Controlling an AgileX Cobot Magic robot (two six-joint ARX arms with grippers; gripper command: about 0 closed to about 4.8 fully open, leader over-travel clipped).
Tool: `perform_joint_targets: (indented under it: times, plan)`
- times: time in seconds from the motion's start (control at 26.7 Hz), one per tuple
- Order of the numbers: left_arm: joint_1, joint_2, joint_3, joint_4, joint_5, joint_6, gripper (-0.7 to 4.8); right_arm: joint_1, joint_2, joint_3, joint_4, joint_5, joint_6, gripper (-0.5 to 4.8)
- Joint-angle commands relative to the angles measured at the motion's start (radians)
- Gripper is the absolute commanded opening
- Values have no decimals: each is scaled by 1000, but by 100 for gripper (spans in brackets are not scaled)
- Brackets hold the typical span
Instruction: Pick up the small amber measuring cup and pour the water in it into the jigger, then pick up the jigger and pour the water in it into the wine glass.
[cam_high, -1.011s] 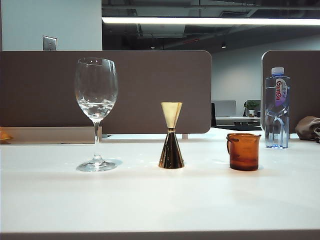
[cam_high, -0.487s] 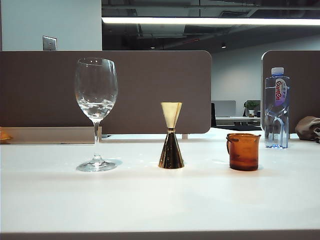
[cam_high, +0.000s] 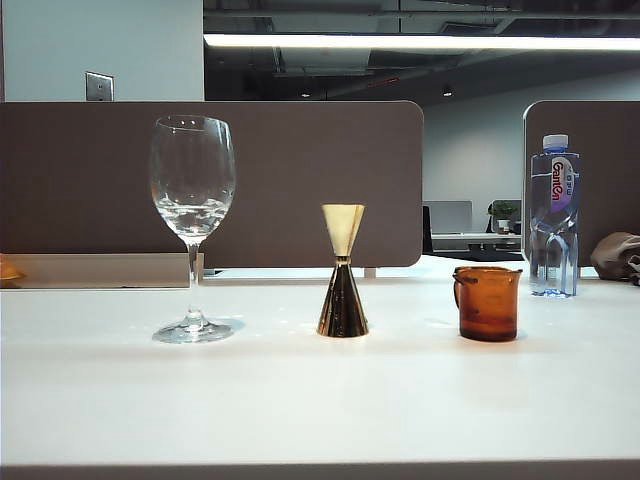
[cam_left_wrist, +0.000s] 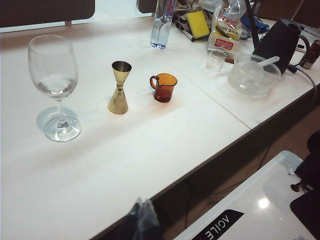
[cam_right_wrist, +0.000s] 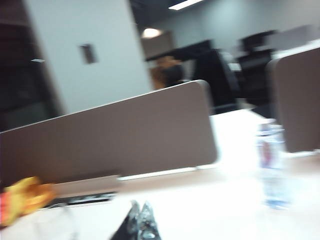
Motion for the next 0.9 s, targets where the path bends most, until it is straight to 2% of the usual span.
perform_joint_targets:
  times: [0.04, 0.19, 0.37, 0.41, 0.49, 0.6, 0.67, 0.75, 0.9]
  plan:
    - [2, 1, 4, 12, 3, 1, -2, -2, 87, 206, -307, 107, -109, -2]
    - [2, 1, 4, 12, 3, 1, -2, -4, 256, 439, -553, 136, -227, -2]
    - [2, 1, 4, 12, 3, 1, -2, -9, 496, 643, -673, 99, -213, -2]
    - [2, 1, 4, 12, 3, 0, -2, -8, 542, 640, -626, 37, -217, -1]
    - [2, 1, 4, 12, 3, 1, -2, -5, 591, 631, -564, -2, -216, -1]
    - [2, 1, 4, 12, 3, 0, -2, -1, 815, 627, -515, -183, -229, -1]
    - [2, 1, 4, 12, 3, 0, -2, 0, 865, 617, -496, -183, -248, 0]
    - [2, 1, 4, 12, 3, 1, -2, 10, 896, 570, -407, -171, -254, -1]
    - [3, 1, 4, 12, 3, 0, -2, 64, 902, 395, -138, -93, -250, -1]
